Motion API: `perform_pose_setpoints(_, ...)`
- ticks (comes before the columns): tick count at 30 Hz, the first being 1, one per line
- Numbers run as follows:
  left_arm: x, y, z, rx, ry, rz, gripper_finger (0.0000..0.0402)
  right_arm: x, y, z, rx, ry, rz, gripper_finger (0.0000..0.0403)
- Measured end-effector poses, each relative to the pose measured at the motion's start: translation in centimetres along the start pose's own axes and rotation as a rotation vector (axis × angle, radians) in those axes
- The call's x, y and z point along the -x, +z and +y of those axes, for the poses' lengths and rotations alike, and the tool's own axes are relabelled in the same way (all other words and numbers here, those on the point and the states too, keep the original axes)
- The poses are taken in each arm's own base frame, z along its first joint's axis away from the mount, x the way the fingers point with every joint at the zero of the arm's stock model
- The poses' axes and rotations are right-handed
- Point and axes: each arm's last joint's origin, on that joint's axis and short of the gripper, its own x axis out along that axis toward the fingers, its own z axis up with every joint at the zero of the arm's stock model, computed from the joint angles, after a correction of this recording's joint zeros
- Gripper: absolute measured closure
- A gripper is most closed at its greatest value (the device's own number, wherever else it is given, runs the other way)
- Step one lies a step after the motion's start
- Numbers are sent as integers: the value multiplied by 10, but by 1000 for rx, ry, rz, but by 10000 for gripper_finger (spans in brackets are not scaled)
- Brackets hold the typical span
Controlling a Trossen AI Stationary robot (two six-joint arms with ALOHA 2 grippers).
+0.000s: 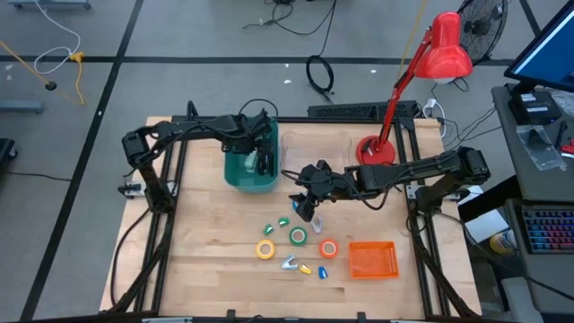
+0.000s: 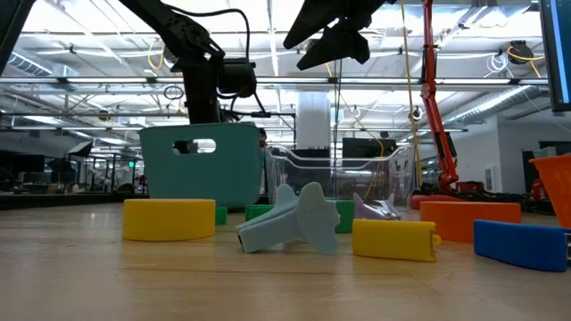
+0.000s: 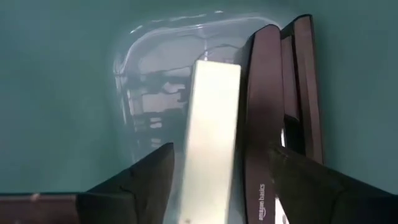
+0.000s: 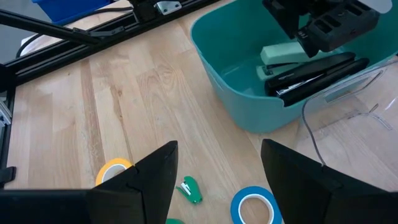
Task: Pick and place Stapler, Stapler remover, tape
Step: Put the small blue stapler into the blue bin
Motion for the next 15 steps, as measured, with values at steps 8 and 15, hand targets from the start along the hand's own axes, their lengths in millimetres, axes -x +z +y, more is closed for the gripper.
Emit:
perform_pose_setpoints(8,20,4,-3,18,-84,-22,148,0,0,0,0,0,0,179)
perform_pose_setpoints(15,78,16,-15,6,-237,-138,179,0,0,0,2,0,0,179)
